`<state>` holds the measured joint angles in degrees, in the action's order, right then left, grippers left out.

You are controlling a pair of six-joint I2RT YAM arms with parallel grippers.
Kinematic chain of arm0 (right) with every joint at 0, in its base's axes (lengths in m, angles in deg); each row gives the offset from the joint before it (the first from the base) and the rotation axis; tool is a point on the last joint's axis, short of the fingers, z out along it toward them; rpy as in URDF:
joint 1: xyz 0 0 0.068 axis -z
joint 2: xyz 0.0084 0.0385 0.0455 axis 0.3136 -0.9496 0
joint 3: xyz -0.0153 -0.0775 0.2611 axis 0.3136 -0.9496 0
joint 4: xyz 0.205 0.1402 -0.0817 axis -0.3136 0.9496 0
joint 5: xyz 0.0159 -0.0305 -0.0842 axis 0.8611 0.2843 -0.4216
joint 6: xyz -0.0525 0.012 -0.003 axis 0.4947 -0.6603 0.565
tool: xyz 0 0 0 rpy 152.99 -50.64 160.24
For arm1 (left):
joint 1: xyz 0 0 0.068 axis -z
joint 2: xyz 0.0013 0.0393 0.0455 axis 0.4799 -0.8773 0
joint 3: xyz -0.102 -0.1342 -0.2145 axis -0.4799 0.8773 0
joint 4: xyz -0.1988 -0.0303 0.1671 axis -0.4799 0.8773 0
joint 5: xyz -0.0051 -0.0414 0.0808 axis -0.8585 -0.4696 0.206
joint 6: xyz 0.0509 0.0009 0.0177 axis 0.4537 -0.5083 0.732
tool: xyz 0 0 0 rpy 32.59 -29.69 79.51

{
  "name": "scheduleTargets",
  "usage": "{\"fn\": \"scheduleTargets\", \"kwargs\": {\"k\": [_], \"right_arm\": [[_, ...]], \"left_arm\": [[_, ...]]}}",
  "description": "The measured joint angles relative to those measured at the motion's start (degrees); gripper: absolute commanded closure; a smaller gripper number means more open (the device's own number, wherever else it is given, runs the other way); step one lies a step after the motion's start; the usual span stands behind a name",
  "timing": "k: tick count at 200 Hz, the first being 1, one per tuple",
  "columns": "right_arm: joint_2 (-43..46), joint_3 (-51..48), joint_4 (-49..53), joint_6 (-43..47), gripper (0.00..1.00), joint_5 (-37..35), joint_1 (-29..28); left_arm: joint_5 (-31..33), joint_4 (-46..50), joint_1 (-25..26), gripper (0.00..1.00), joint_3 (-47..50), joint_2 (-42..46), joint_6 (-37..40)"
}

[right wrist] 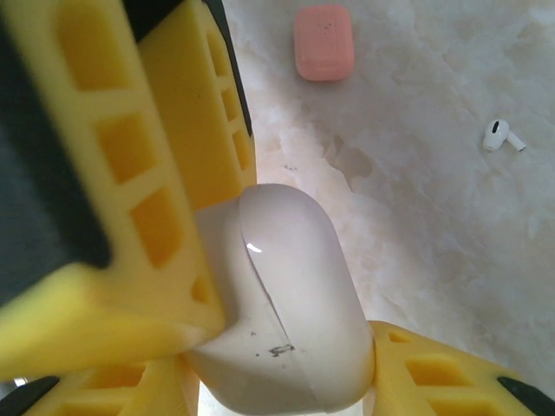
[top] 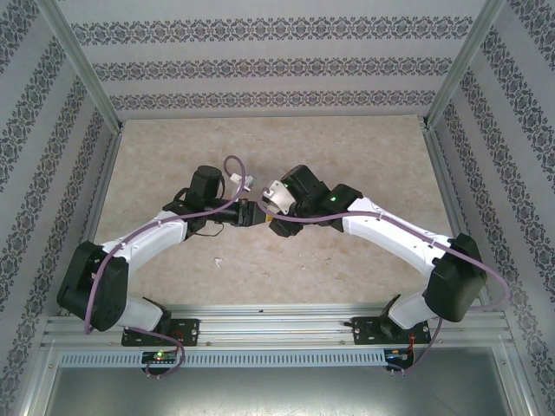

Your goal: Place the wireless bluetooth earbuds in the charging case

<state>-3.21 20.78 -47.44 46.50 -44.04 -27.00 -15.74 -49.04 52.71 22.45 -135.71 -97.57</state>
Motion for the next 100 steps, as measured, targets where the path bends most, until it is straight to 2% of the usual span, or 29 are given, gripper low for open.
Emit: {"fn": "scheduleTargets", "kwargs": {"k": [40,75,100], "right_arm": [[0.09,0.00,0.52,-0.22,0.62,-0.37,0.02],[0.31,0.00,0.46,-1.20,0.44,-0.50,0.02],[1.81,0.00,-0.68,-2.29,0.41,0.17,0.17]], "left_arm": [[-0.22,-0.48,0.24,0.91,-0.09,-0.22,0.04],[0.02,-0.66,0.26,0.95,-0.09,0.09,0.55],[1.20,-1.31,0.26,0.95,0.26,1.97,1.81]]}}
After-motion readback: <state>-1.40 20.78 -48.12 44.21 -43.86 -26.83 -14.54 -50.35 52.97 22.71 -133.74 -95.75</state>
